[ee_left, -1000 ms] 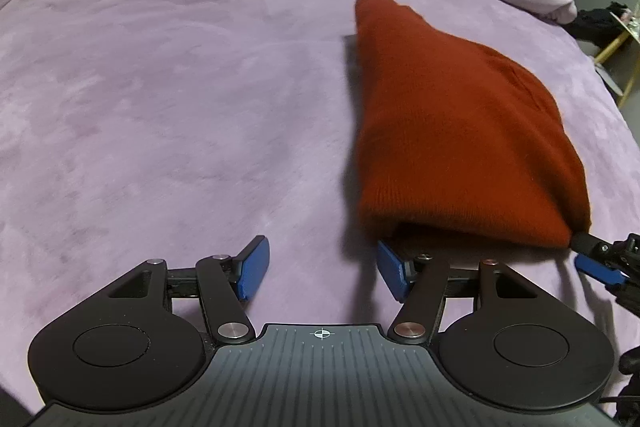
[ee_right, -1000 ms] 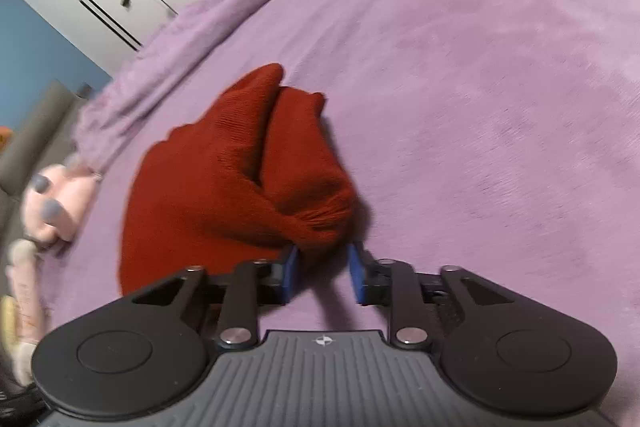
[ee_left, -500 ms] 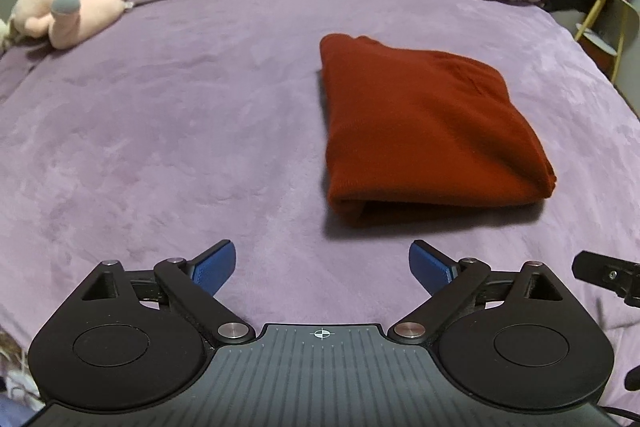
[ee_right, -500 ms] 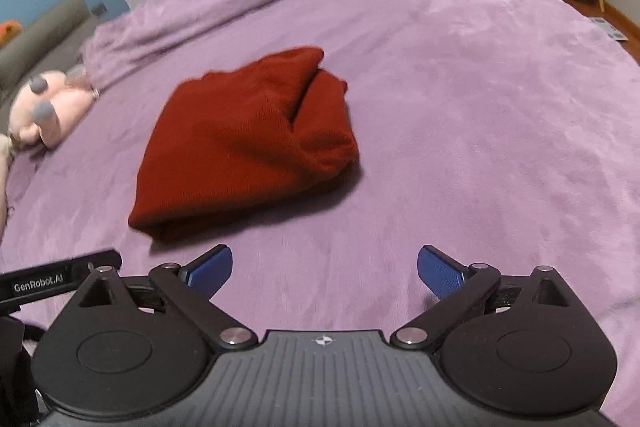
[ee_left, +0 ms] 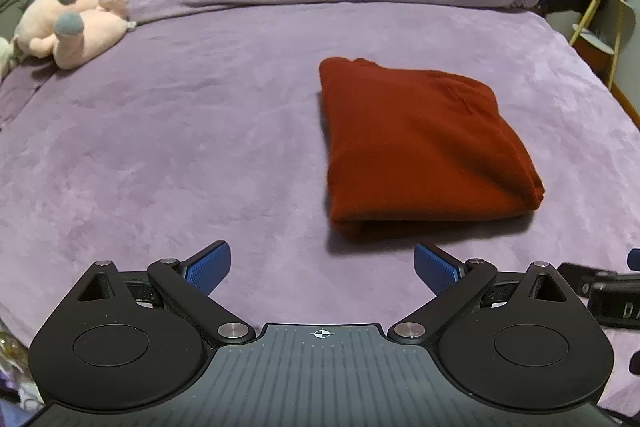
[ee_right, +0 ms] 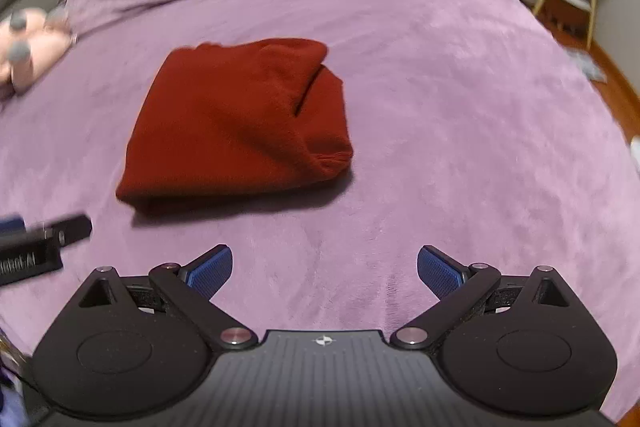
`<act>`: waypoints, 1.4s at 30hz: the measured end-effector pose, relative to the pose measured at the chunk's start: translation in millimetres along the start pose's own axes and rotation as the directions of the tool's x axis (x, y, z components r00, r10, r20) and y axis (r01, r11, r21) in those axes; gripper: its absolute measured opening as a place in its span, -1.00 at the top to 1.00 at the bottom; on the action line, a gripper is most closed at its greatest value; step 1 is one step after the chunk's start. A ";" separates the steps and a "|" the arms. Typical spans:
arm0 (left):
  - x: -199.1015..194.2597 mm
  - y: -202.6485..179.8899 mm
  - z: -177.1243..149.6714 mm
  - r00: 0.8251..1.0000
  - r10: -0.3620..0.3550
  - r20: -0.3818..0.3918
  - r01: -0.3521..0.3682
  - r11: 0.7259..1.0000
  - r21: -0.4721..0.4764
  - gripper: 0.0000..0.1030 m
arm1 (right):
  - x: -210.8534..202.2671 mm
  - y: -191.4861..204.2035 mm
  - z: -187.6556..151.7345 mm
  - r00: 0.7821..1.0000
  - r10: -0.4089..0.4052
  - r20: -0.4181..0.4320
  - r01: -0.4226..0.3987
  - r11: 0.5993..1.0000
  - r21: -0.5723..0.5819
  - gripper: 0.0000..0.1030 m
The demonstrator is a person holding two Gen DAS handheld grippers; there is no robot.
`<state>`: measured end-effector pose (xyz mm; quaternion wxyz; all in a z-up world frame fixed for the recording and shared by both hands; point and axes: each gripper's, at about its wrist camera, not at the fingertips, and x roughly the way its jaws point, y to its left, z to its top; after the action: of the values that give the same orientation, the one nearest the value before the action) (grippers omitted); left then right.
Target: Fold small clothes
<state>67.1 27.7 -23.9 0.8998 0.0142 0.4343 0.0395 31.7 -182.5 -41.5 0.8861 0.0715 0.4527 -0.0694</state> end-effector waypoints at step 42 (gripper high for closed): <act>0.0 -5.5 -1.6 0.999 -0.020 -0.030 0.021 0.999 0.033 -0.96 | -11.3 12.8 2.7 0.997 -0.071 0.017 0.072 0.997 -0.026 -0.92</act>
<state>66.1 22.2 -25.2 0.8933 0.0243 0.4481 0.0230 29.7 -169.8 -29.9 0.8875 0.0429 0.4487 -0.0955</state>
